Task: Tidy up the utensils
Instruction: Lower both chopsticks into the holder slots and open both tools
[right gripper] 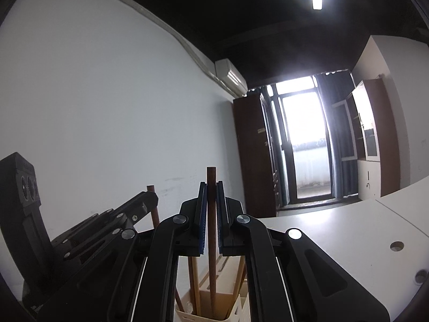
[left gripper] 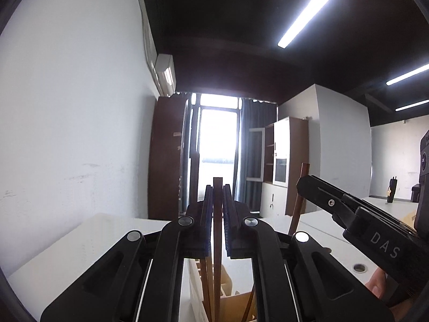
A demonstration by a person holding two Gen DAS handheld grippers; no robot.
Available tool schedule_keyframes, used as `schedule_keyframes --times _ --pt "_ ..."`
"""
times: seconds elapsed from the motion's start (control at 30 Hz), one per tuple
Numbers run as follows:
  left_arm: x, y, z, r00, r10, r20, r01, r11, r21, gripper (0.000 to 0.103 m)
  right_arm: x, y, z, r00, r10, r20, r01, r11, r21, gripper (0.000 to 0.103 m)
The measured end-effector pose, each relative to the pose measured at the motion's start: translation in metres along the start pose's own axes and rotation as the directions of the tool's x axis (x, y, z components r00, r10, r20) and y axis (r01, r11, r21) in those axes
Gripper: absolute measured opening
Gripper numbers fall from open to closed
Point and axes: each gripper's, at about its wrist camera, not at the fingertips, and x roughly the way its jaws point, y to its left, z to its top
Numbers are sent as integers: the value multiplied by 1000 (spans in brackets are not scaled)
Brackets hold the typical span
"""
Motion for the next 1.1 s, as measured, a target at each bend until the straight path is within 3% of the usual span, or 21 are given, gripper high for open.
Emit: schedule_keyframes --times 0.23,0.47,0.73,1.1 --pt "27 25 -16 988 -23 -154 12 998 -69 7 18 3 -13 986 -58 -156 52 998 -40 7" --pt "36 31 -28 981 -34 -190 25 999 -45 7 30 -4 -24 966 -83 -244 77 996 -32 7" --pt "46 38 -30 972 -32 -232 21 999 -50 7 36 -9 -29 951 -97 -295 96 995 -17 7" --pt "49 38 -27 969 -38 -242 29 999 -43 7 34 -8 -33 953 -111 -282 106 994 -34 8"
